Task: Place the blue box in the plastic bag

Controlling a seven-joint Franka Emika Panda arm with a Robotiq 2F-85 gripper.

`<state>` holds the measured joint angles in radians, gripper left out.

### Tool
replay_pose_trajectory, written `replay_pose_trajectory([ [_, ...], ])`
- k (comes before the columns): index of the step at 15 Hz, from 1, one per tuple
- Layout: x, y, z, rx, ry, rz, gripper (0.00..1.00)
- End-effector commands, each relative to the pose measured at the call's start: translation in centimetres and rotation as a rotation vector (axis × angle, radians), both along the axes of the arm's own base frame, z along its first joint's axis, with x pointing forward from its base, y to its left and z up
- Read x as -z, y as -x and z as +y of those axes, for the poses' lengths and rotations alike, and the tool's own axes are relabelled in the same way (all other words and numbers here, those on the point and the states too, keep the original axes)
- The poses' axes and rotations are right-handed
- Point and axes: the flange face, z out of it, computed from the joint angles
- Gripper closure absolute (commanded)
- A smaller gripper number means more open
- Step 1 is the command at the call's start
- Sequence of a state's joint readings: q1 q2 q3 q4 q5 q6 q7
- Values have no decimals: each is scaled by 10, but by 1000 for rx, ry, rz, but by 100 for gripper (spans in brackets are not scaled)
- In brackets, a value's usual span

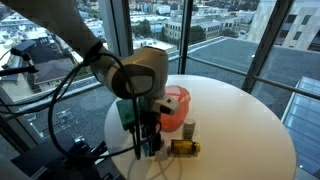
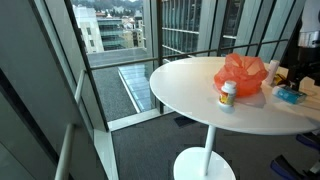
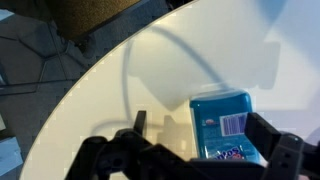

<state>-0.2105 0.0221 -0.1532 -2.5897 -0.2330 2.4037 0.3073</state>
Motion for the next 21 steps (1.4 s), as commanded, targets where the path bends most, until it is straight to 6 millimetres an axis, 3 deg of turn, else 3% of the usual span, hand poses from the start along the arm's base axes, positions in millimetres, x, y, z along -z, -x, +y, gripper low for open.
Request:
replay_pose_trajectory([
  [1,6,3,3,-22,-4,-50,0],
  [21,22,-5,21,-152,-2,-165,0],
])
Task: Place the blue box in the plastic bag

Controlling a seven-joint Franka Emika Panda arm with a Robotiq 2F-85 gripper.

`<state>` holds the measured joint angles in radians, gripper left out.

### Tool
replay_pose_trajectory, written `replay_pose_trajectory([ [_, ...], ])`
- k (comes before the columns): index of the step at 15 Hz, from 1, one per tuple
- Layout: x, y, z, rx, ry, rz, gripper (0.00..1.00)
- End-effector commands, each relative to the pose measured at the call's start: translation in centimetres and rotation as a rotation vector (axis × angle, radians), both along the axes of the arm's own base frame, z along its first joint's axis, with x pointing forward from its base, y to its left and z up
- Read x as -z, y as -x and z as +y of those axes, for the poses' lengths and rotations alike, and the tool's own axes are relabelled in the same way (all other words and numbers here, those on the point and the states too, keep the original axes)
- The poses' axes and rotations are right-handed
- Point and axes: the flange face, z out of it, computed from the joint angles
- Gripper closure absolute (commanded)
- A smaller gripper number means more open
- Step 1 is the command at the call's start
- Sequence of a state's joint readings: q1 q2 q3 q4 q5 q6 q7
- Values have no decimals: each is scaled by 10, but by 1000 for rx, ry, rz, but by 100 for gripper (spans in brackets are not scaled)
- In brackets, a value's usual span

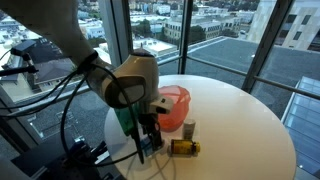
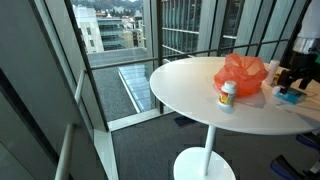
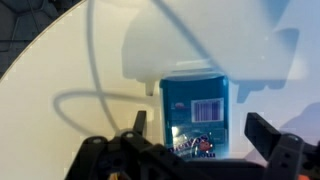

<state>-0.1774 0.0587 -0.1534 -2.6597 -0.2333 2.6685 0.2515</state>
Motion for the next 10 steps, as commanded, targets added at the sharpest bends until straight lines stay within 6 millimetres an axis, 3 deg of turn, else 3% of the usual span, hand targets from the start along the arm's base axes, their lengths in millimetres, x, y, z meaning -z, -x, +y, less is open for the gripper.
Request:
replay_pose_trajectory([
  [1,5,0,-1,-38,3,-12,0],
  [5,10,0,-1,-41,4,-6,0],
  [6,11,0,-2,-39,5,-5,25],
  [7,11,0,-2,-36,8,-4,26],
  [10,10,0,-4,-25,12,-2,51],
])
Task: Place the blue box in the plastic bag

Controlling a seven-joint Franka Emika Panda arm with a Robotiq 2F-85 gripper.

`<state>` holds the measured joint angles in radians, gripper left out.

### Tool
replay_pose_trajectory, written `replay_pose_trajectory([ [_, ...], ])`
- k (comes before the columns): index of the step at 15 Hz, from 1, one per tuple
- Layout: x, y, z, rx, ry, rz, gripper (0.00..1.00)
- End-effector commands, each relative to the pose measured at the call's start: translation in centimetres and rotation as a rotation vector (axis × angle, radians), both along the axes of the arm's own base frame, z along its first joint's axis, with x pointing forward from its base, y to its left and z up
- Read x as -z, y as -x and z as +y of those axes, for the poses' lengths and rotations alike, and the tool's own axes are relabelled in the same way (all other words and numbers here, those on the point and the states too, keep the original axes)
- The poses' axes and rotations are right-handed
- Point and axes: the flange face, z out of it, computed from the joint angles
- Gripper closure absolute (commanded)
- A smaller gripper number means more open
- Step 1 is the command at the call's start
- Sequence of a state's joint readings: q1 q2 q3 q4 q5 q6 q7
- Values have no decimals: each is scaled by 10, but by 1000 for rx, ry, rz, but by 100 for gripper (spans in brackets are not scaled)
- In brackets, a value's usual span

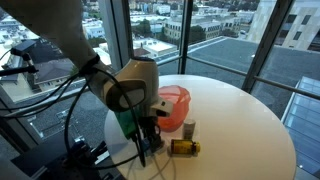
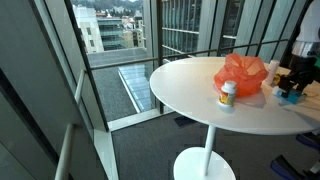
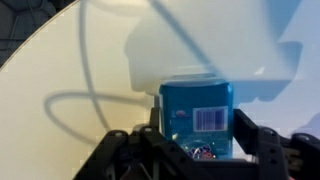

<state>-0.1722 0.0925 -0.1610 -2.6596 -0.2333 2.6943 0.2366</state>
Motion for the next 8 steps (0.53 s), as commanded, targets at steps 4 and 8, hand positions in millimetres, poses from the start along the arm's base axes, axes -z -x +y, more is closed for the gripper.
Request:
replay_pose_trajectory([
  [4,-8,0,-5,4,9,3,60],
  [8,-25,2,-3,27,3,38,60],
])
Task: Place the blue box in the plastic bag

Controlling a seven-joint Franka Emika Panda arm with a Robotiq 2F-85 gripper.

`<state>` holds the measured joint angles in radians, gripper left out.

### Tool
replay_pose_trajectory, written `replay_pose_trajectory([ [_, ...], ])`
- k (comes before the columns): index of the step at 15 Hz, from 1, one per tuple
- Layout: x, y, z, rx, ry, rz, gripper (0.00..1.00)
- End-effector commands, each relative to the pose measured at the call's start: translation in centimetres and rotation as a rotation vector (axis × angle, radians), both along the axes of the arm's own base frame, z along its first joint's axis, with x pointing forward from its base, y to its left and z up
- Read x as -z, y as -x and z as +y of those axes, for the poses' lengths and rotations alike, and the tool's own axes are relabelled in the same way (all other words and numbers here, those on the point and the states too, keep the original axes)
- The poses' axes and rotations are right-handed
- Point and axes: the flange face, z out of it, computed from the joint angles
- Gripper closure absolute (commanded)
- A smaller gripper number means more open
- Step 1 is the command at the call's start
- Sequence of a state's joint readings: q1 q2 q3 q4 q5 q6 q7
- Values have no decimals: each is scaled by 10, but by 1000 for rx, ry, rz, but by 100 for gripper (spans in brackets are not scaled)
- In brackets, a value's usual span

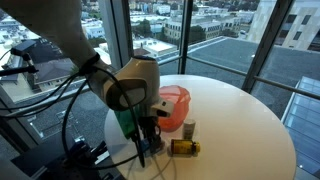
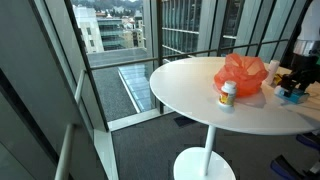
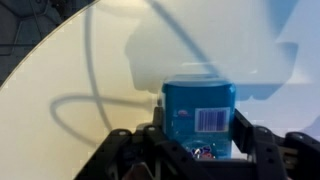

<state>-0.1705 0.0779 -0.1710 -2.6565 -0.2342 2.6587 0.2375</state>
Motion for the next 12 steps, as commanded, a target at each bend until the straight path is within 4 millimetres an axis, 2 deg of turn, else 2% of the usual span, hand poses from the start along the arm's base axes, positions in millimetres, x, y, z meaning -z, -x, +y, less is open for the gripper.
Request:
replay_pose_trajectory([
  [1,-26,0,1,20,3,30,60],
  [5,-54,-3,0,42,5,65,60],
  [12,-111,-22,5,59,-2,63,60],
])
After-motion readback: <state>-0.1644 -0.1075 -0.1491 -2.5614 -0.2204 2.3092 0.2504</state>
